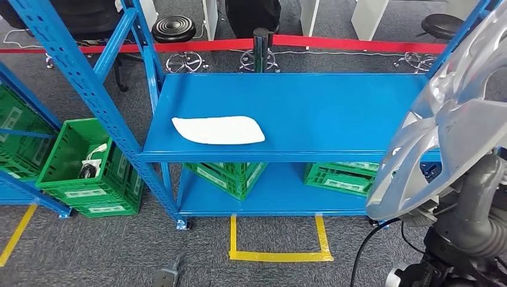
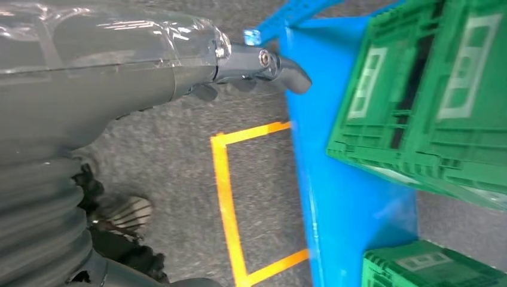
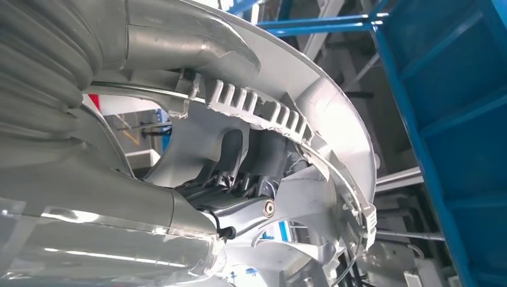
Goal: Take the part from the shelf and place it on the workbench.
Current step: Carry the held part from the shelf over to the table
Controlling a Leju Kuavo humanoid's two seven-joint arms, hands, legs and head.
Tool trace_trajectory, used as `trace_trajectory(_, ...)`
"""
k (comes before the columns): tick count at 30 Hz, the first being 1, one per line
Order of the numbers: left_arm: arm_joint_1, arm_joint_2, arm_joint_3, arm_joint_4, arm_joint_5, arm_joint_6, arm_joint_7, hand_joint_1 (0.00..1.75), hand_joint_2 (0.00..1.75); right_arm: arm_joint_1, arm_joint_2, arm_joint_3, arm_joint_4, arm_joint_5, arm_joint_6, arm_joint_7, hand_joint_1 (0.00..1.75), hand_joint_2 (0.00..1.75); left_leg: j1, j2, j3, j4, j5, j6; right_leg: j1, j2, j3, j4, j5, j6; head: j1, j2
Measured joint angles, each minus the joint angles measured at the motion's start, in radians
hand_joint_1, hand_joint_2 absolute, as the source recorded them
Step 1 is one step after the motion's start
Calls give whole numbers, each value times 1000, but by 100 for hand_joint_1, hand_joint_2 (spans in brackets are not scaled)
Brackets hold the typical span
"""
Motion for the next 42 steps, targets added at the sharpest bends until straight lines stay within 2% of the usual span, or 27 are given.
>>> trace_trajectory(3, 0, -5, 0, 12, -2, -8, 0, 0, 175, 8, -2, -12, 0, 9, -4, 26, 175, 175, 0, 3, -36, -2, 34, 14, -3, 2, -35, 146, -141, 15, 12, 0)
trace_trajectory(4, 0, -9, 0, 16, -5, -10, 0, 0, 175, 7, -2, -15, 0, 12, -4, 39, 175, 175, -1, 3, -49, -1, 43, 15, -3, 2, -41, 204, -171, 18, 15, 0)
trace_trajectory(5, 0, -13, 0, 21, -7, -11, -1, 0, 175, 6, -2, -16, 0, 14, -2, 53, 175, 175, -2, 3, -63, 1, 53, 15, -4, 2, -38, 242, -177, 20, 18, 0)
trace_trajectory(7, 0, -24, -1, 30, -8, -12, -1, 0, 175, 0, -2, -16, 0, 20, 0, 75, 175, 175, -4, 4, -91, 8, 69, 13, -4, 2, 9, 220, -132, 20, 23, 0)
trace_trajectory(9, -1, -35, -1, 39, -6, -13, 2, 0, 175, -7, -2, -15, 1, 29, -3, 92, 175, 175, -5, 5, -115, 19, 81, 7, -3, 3, 103, 91, -89, 14, 28, 0)
trace_trajectory(10, -1, -39, -1, 43, -4, -14, 6, 0, 175, -9, -3, -15, 0, 37, -5, 99, 175, 175, -7, 6, -125, 24, 87, 3, -2, 4, 145, 24, -86, 8, 30, 0)
trace_trajectory(12, -3, -44, -1, 54, -1, -21, 16, 0, 175, -9, -5, -14, 0, 56, -9, 111, 175, 175, -8, 8, -140, 30, 102, -8, 2, 7, 181, -48, -95, -3, 32, 0)
trace_trajectory(14, -3, -45, -2, 67, 2, -27, 32, 0, 175, -8, -7, -14, -1, 71, -12, 123, 175, 175, -9, 10, -152, 35, 110, -20, 1, 6, 172, -61, -90, -14, 31, 0)
trace_trajectory(15, -3, -45, -2, 74, 3, -28, 41, 0, 175, -7, -8, -14, -1, 77, -12, 130, 175, 175, -8, 10, -160, 47, 93, -25, -1, 4, 166, -66, -83, -22, 29, 0)
trace_trajectory(16, -3, -44, -2, 80, 4, -28, 50, 0, 175, -6, -9, -15, -2, 80, -12, 138, 175, 175, -6, 10, -172, 75, 59, -31, -3, 2, 157, -70, -74, -30, 23, 0)
trace_trajectory(18, -4, -44, -3, 90, 4, -27, 66, 0, 175, -1, -10, -20, -3, 81, -13, 149, 175, 175, 2, 9, -200, 183, -40, -40, -4, 0, 132, -65, -56, -40, 10, 0)
trace_trajectory(19, -4, -44, -3, 95, 4, -27, 73, 0, 175, 0, -10, -23, -3, 78, -13, 153, 175, 175, 5, 8, -211, 243, -75, -44, -3, -1, 117, -59, -48, -42, 5, 0)
trace_trajectory(20, -5, -44, -4, 98, 4, -26, 79, 0, 175, 2, -10, -26, -3, 72, -13, 157, 175, 175, 7, 7, -212, 286, -89, -46, -3, -1, 100, -52, -40, -41, 2, 0)
trace_trajectory(22, -5, -44, -4, 104, 6, -23, 89, 0, 175, 5, -11, -35, -3, 58, -13, 165, 175, 175, 7, 6, -176, 288, -55, -45, -2, -2, 64, -37, -25, -39, -3, 0)
trace_trajectory(24, -8, -44, -5, 109, 9, -21, 93, 0, 175, 8, -13, -42, -3, 49, -13, 169, 175, 175, 5, 4, -81, 179, -17, -33, 0, -1, 34, -23, -10, -34, -7, 0)
trace_trajectory(26, -14, -44, -5, 113, 12, -21, 96, 0, 175, 8, -16, -48, -3, 45, -13, 169, 175, 175, -1, 1, 10, 52, -25, -20, 2, -3, 19, -17, 5, -26, -8, 0)
trace_trajectory(27, -17, -44, -5, 115, 12, -21, 99, 0, 175, 8, -18, -53, -4, 42, -13, 170, 175, 175, -3, -1, 31, 16, -34, -16, 2, -4, 15, -18, 15, -20, -8, 0)
trace_trajectory(29, -18, -45, -6, 120, 14, -21, 113, 0, 175, 10, -24, -63, -3, 36, -13, 176, 175, 175, -4, -4, 23, -3, -24, -7, 0, -5, 7, -21, 31, -7, -10, 0)
trace_trajectory(30, -17, -46, -6, 123, 15, -21, 122, 0, 175, 11, -27, -69, -3, 34, -14, 181, 175, 175, -2, -4, 13, -6, -12, -2, -1, -4, 0, -17, 20, -1, -10, 0)
trace_trajectory(31, -16, -48, -7, 126, 16, -21, 131, 0, 175, 14, -31, -74, -3, 32, -14, 186, 175, 175, 0, -3, 0, -9, 2, 5, -2, -3, -8, 3, -12, 4, -9, 0)
trace_trajectory(34, -17, -54, -8, 132, 15, -21, 156, 0, 175, 20, -39, -92, -3, 26, -14, 197, 175, 175, 0, -2, -44, -8, 41, 18, -4, 0, -34, 163, -165, 14, -3, 0)
trace_trajectory(35, -17, -55, -9, 134, 15, -22, 162, 0, 175, 21, -41, -95, -3, 25, -14, 200, 175, 175, -2, -1, -60, -7, 52, 18, -4, 1, -35, 215, -185, 16, -2, 0)
trace_trajectory(36, -17, -56, -9, 136, 15, -22, 166, 0, 175, 23, -42, -97, -2, 25, -14, 202, 175, 175, -3, -1, -77, -4, 64, 17, -4, 1, -27, 245, -180, 16, -2, 0)
trace_trajectory(37, -16, -56, -10, 138, 15, -22, 168, 0, 175, 23, -44, -98, -2, 25, -14, 204, 175, 175, -3, 0, -94, -1, 74, 15, -4, 1, -5, 243, -154, 17, -2, 0)
trace_trajectory(38, -17, -56, -10, 139, 15, -22, 169, 0, 175, 24, -45, -98, -2, 26, -14, 206, 175, 175, -3, 1, -111, 3, 84, 13, -5, 1, 30, 207, -123, 16, -2, 0)
trace_trajectory(40, -17, -57, -10, 142, 15, -22, 169, 0, 175, 23, -47, -99, -3, 29, -14, 211, 175, 175, -6, 3, -138, 14, 99, 5, -6, 3, 133, 67, -92, 14, -2, 0)
trace_trajectory(42, -18, -58, -10, 145, 15, -22, 169, 0, 175, 24, -49, -103, -3, 30, -14, 215, 175, 175, -10, 5, -157, 24, 117, -5, -5, 6, 204, -49, -105, 5, 0, 0)
